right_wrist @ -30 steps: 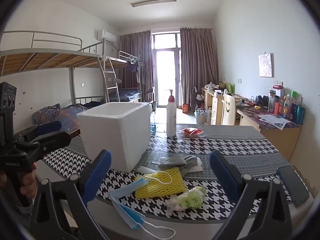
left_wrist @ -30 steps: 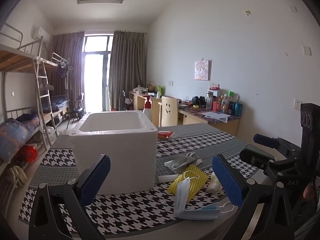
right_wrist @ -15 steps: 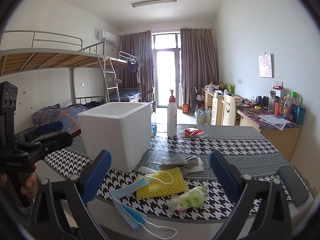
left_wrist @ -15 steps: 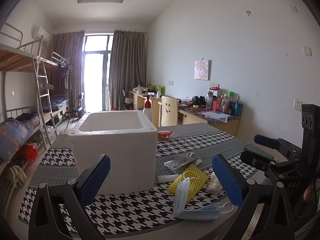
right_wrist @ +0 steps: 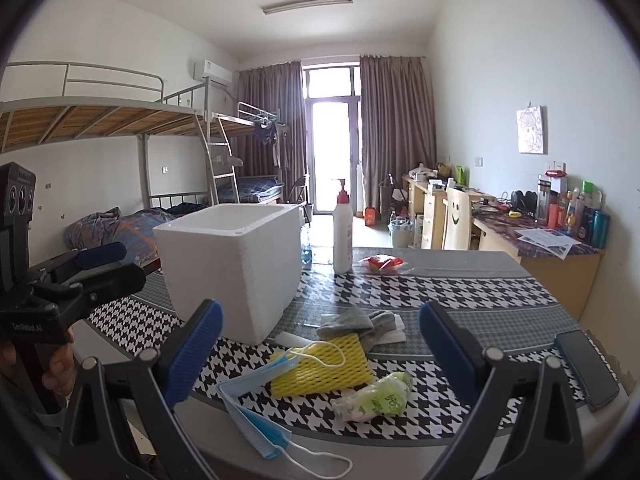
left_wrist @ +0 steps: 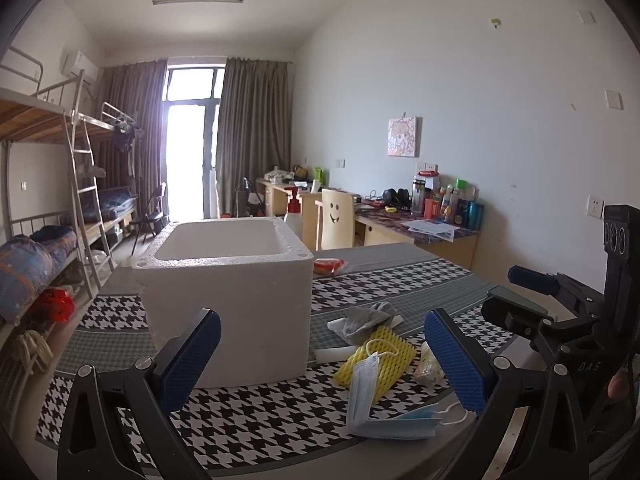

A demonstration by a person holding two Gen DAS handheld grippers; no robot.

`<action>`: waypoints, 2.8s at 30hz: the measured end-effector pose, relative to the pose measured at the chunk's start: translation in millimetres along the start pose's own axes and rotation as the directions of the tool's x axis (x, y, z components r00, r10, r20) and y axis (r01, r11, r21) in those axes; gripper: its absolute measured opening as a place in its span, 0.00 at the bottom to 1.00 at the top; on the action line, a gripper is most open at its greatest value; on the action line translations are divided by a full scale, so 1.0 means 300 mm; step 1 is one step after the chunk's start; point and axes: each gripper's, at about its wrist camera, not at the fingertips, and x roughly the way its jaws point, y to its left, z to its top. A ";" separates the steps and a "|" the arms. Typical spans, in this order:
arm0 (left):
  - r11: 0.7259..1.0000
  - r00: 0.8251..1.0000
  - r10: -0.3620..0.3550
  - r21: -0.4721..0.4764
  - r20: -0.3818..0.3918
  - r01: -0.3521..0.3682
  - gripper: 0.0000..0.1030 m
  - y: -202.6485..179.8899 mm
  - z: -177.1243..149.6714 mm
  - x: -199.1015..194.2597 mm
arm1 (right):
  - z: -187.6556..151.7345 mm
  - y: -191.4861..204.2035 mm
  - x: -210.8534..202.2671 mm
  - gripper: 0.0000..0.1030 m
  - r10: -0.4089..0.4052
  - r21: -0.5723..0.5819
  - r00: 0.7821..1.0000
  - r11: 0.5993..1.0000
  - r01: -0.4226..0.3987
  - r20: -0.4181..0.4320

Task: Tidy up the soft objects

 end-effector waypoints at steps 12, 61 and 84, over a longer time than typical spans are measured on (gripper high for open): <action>1.000 1.000 0.003 -0.004 -0.007 -0.003 0.99 0.005 0.005 0.010 | -0.008 -0.015 0.011 0.97 -0.003 0.006 1.000 1.000 0.003 -0.004; 0.997 0.966 -0.057 0.039 -0.254 0.069 0.99 -0.058 -0.123 0.191 | -0.140 -0.136 0.125 0.97 -0.064 0.076 0.976 0.994 0.082 -0.208; 0.997 0.906 -0.042 0.036 -0.422 0.063 0.68 -0.084 -0.222 0.311 | -0.224 -0.191 0.191 0.97 -0.090 0.130 0.948 0.982 0.135 -0.306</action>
